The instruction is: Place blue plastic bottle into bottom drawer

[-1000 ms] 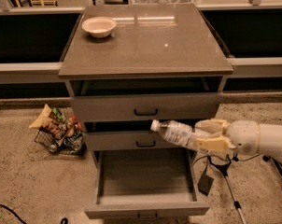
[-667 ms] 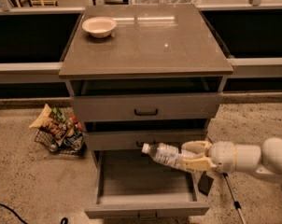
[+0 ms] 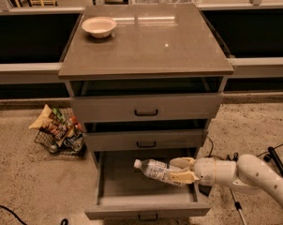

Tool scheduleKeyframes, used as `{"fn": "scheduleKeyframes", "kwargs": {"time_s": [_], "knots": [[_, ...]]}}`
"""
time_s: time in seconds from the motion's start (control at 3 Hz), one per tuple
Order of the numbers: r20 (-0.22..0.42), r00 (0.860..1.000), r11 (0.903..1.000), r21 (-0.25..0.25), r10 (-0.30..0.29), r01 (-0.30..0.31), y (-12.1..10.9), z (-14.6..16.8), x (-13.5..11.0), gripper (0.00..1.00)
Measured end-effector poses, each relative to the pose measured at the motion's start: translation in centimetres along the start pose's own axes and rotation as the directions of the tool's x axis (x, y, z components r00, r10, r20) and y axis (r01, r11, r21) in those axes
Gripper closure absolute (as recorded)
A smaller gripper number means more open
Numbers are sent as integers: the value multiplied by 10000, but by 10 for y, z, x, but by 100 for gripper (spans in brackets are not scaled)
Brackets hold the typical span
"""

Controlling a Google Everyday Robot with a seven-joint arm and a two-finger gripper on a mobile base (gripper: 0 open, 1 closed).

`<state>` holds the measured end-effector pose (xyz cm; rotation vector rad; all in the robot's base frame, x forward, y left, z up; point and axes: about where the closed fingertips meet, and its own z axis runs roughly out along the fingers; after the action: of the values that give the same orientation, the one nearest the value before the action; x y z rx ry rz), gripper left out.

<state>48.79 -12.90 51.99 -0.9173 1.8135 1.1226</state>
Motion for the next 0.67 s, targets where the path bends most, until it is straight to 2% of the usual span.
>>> {"fn": "scheduleKeyframes", "kwargs": {"time_s": [0.33, 0.67], "knots": [[0, 10000, 10000, -1, 0, 0, 0, 0, 0, 100], [-143, 9999, 9997, 244, -62, 65, -18, 6, 18, 100]]}}
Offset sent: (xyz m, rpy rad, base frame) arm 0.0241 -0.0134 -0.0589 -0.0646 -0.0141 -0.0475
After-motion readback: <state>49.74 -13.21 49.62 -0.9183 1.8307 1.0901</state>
